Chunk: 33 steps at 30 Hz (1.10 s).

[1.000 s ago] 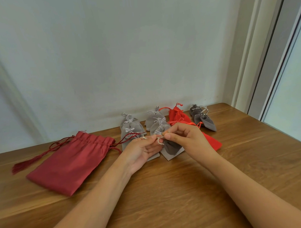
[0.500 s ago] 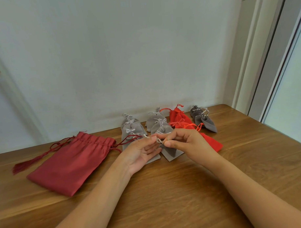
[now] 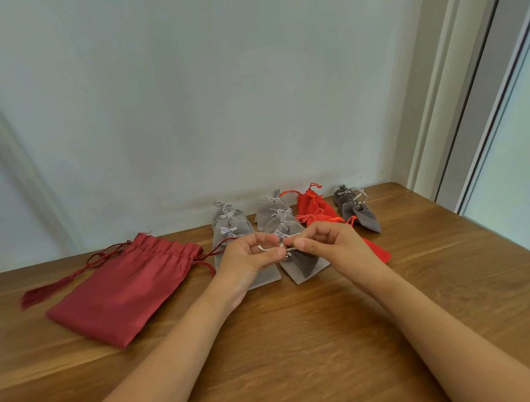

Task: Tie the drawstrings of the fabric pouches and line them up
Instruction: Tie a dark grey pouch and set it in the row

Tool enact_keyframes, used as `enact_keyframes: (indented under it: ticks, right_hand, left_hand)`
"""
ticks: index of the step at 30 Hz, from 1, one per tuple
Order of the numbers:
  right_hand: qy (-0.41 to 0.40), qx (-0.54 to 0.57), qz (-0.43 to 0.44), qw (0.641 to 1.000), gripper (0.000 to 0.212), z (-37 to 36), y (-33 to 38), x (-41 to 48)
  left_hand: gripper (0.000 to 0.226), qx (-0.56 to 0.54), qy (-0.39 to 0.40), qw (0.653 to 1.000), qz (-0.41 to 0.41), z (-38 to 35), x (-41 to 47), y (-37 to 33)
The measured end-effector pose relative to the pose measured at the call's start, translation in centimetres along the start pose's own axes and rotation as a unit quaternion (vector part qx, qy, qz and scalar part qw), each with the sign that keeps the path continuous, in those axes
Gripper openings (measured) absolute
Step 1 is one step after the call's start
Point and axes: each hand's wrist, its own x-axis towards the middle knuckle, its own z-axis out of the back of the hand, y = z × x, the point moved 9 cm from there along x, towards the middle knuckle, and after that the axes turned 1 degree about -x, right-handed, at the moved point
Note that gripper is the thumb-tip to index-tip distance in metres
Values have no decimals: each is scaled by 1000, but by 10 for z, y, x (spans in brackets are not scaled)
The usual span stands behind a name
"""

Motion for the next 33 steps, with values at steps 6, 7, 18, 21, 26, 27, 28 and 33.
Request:
enact_keyframes:
  ticks: [6,7,18,21,26,27,28,33]
  right_hand:
    - [-48,-218,-2,975,23,5,-6,0]
    - [-54,-249,-2,967,29,6,-5,0]
    - [17,-245,-25,969,33,-6,-24,5]
    - [37,-220,-38,974,30,-10,-28,4]
    - [11,-139,-45,989,14,-6,-17,3]
    - [-4,-119,-55,991,21,-3,-17,4]
    - [-19,-105,-64,992,22,0,-18,4]
    - [-72,-74,-77,992,15,8,-20,2]
  left_hand:
    - [21,69,-18,996,-60,-1,0,-8]
    - [23,77,-25,994,-71,0,0,-10]
    - [25,175,-32,976,-125,-4,0,-7]
    - [28,212,-19,969,-124,-7,1,-3]
    - [29,241,-19,958,-154,-7,-1,-12]
    - [27,246,-14,956,-157,-9,-3,-13]
    - [26,248,-11,956,-159,-11,-4,-13]
    - [14,239,-27,956,-166,-10,-6,-17]
